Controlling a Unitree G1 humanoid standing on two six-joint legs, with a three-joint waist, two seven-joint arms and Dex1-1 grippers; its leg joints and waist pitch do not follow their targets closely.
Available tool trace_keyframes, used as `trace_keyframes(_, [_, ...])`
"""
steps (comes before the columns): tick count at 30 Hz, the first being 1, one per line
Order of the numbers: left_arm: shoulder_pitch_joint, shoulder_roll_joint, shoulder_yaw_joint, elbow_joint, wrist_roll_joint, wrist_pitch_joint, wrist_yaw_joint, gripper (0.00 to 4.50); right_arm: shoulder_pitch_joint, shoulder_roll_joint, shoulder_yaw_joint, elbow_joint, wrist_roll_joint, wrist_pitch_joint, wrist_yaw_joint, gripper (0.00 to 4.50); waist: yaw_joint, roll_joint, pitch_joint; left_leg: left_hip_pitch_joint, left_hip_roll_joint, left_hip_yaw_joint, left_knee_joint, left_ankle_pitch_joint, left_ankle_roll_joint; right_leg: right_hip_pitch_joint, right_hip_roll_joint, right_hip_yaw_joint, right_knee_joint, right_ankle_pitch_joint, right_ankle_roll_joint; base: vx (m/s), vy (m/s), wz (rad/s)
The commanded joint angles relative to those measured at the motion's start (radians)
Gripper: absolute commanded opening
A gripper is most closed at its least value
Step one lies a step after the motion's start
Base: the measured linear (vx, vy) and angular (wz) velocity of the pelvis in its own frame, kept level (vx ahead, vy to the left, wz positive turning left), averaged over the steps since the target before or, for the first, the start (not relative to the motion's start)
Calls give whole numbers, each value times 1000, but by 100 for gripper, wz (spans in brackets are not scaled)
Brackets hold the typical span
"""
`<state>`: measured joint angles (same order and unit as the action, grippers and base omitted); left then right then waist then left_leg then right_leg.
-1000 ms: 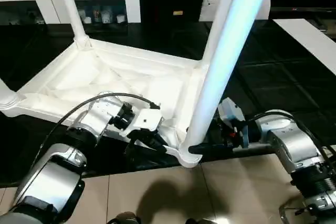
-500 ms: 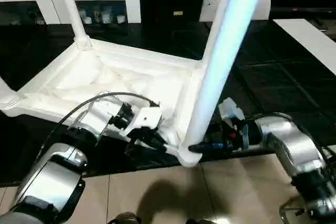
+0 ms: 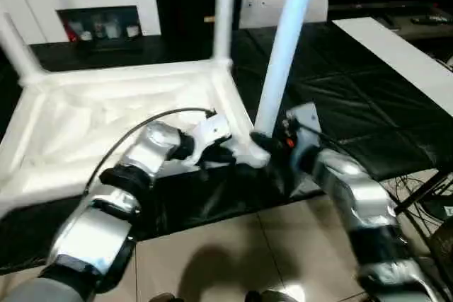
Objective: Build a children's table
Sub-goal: Rotate leg to tighten
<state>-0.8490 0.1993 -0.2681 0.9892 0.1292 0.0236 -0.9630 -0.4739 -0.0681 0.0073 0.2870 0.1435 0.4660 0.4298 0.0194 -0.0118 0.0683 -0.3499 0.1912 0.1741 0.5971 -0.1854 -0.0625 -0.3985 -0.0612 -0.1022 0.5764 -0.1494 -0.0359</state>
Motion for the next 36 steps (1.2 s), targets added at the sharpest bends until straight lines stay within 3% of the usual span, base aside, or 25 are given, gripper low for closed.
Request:
trace_keyframes(1, [-41, -72, 11, -26, -34, -10, 40, 0, -16, 80, 77, 12, 11, 24, 2, 191, 7, 10, -75, 7, 28, -18, -66, -232, 30, 52, -85, 48, -93, -431, -122, 0, 0, 0])
trace_keyframes(3, [-42, -71, 11, -28, -26, -7, 53, 0, -9, 84, 84, 4, -7, 4, -5, 191, 6, 6, -79, 4, 31, -17, -67, -212, 34, 56, -84, 51, -84, -377, -140, 0, 0, 0])
trace_keyframes(4, [-40, -64, 6, -31, -16, -12, 57, 0, 4, 85, 78, -6, 0, -5, -2, 247, 8, 11, -79, 4, 34, -17, -68, -197, 37, 57, -87, 56, -77, -326, -162, 0, 0, 0])
trace_keyframes(6, [-36, -61, 3, -34, -9, -17, 56, 0, 13, 86, 71, -15, 9, -3, -3, 261, 11, 10, -79, 3, 35, -16, -68, -190, 42, 60, -87, 57, -74, -302, -171, 0, 0, 0])
trace_keyframes(7, [-30, -56, 0, -40, -4, -26, 46, 0, 30, 74, 70, -32, 15, -11, 9, 264, 11, 1, -81, 3, 35, -15, -68, -187, 45, 61, -87, 57, -73, -299, -171, 0, 0, 0])
trace_keyframes(8, [-24, -53, 0, -46, -4, -27, 42, 0, 41, 65, 68, -41, 14, -18, 10, 273, 16, 5, -81, 4, 36, -14, -68, -179, 46, 61, -90, 59, -72, -301, -173, 0, 0, 0])
trace_keyframes(15, [13, -16, -6, -69, -10, -103, -33, 0, 111, -34, 39, -102, 32, -63, 116, 347, 28, 1, -82, 1, 38, -12, -67, -152, 65, 66, -92, 62, -66, -255, -179, 0, 0, 0])
trace_keyframes(19, [37, 19, -23, -80, -23, -195, -143, 0, 145, -141, 34, -138, 58, -109, 256, 366, 35, -1, -82, -1, 35, -10, -66, -148, 76, 68, -92, 61, -69, -273, -167, 0, 0, 0])
trace_keyframes(20, [41, 35, -36, -76, -18, -228, -184, 0, 154, -183, 40, -147, 64, -126, 316, 393, 37, 0, -80, 3, 38, -10, -66, -159, 75, 64, -90, 60, -74, -301, -158, 0, 0, 0])
trace_keyframes(26, [52, 74, -62, -78, -36, -263, -348, 0, 174, -313, 60, -171, 91, -161, 516, 441, 54, 0, -76, 8, 41, -9, -68, -186, 72, 59, -91, 59, -81, -373, -142, 0, 0, 0])
trace_keyframes(29, [58, 95, -87, -83, -34, -292, -443, 0, 165, -367, 75, -165, 103, -171, 606, 447, 62, 2, -77, 9, 45, -9, -68, -192, 67, 58, -91, 57, -79, -369, -149, 0, 0, 0])
trace_keyframes(36, [64, 105, -127, -91, -25, -342, -556, 0, 127, -445, 125, -135, 118, -196, 775, 447, 84, -5, -80, 7, 48, -8, -66, -170, 72, 58, -94, 57, -69, -337, -160, 0, 0, 0])
